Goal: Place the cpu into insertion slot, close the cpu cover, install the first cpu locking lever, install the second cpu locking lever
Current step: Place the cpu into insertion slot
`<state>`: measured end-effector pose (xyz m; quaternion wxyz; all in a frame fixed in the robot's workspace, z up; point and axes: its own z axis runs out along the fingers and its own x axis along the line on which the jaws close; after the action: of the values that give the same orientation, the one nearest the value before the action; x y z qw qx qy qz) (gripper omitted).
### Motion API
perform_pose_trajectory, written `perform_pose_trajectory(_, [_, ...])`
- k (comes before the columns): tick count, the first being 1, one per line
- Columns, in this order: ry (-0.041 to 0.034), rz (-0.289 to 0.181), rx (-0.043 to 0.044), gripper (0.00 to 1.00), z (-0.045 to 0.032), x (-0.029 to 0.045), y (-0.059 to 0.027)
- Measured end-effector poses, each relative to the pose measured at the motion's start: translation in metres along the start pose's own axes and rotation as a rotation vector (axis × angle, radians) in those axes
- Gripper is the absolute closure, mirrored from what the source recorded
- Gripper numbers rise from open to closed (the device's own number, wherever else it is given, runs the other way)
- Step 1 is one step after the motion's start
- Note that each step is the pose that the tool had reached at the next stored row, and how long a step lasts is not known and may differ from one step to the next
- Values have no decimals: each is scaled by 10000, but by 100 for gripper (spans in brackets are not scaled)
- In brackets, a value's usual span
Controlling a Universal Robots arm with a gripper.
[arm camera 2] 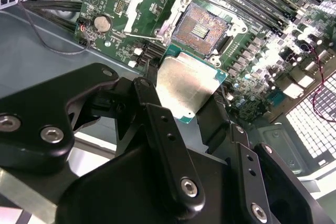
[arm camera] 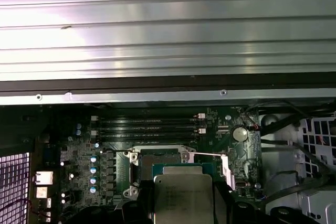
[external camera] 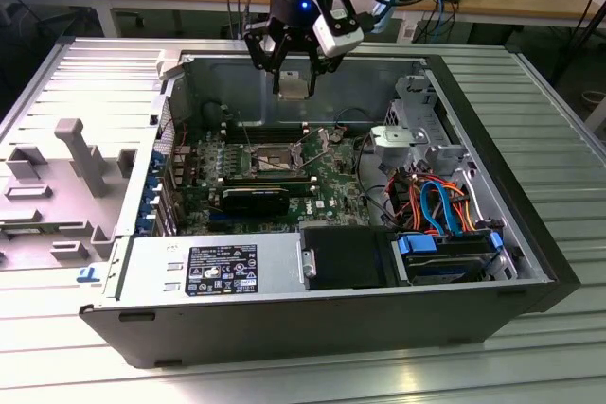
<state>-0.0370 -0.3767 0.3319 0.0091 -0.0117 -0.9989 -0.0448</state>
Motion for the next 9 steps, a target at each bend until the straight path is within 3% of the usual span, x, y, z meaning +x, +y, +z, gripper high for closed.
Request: perform_pose_trajectory(9, [0, 0, -1, 45, 39, -1, -11])
